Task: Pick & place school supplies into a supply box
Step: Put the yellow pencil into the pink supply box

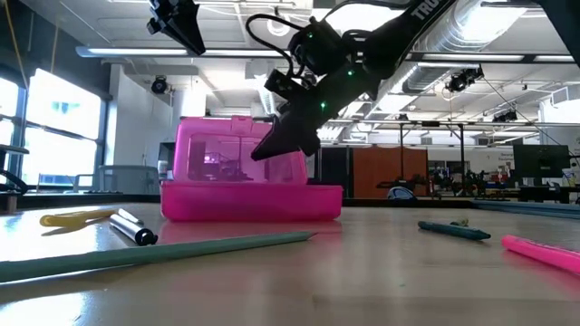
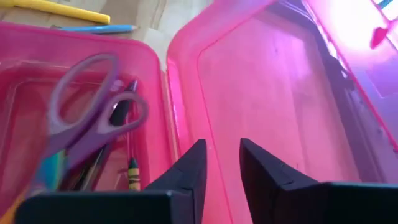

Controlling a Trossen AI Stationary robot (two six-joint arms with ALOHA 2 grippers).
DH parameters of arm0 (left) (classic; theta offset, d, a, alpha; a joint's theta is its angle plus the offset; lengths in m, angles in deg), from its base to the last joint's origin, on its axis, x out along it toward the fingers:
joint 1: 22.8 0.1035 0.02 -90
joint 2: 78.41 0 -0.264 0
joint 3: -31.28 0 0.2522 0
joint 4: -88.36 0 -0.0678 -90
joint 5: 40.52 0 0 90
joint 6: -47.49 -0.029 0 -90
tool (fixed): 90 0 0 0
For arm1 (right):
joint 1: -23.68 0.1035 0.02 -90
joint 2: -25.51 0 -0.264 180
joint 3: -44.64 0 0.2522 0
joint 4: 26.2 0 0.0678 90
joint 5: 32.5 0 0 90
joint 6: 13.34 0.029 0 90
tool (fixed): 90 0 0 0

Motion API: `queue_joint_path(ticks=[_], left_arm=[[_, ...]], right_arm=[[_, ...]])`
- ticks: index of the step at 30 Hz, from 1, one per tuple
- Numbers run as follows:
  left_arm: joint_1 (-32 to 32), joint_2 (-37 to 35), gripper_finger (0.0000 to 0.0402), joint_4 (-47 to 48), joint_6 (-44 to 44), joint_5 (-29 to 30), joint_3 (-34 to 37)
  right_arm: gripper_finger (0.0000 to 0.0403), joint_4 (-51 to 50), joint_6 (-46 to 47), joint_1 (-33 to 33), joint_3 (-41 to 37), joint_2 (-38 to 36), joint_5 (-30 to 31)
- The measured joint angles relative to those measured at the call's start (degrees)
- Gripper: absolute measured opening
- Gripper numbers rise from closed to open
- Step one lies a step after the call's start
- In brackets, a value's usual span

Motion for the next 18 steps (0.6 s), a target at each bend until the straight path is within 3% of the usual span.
queue_joint_path(ticks=[7,13,18], left_arm=[[0.02,0.0,0.0101,0.0,-0.01,0.02,0.0],[0.0,0.0,0.0101,0.15,-0.02,0.04,0.0],[0.01,0.0,0.0101,0.16,0.0,-0.53,0.0]], right_arm=[[0.0074,1.01,0.08,0.4,0.0,-0.3,1.79],[0.006,1.85,-0.03,3.78,0.16,-5.68,10.94],[0.0053,-7.78,0.4,9.01,0.21,-13.63,21.28]])
